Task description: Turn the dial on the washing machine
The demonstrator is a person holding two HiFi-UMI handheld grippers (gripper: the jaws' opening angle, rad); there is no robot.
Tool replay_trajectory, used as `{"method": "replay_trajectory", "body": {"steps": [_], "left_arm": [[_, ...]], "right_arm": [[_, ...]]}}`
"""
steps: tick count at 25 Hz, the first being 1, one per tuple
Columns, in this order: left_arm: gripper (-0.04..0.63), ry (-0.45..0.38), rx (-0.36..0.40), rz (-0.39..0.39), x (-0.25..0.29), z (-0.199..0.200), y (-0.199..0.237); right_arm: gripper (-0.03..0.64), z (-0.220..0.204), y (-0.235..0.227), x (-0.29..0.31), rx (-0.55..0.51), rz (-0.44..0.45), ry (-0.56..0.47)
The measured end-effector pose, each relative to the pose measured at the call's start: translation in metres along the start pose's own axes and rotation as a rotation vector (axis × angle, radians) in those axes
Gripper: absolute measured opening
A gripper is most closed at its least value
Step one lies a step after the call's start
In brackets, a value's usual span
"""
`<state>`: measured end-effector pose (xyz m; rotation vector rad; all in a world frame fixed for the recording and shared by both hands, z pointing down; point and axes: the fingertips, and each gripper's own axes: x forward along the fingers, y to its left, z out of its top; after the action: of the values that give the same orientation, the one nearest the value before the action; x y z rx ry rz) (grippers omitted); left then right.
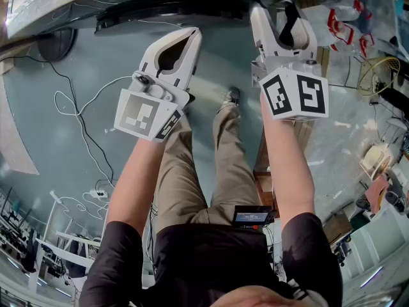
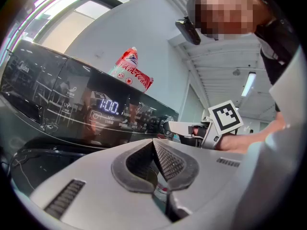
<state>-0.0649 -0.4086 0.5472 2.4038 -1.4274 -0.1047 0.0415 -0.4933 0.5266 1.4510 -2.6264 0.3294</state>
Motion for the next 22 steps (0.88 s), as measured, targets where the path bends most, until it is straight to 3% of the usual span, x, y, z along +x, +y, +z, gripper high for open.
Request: {"method": "replay_trajectory", "body": {"steps": [22], "left_arm": [[-0.005,-0.006,-0.007,0.003,-0.0011,0.0043,-0.0042]], "right_arm": [[0.265,-0.0009,-0.0039,-0.0019,0.300,0.031,0.010]]}}
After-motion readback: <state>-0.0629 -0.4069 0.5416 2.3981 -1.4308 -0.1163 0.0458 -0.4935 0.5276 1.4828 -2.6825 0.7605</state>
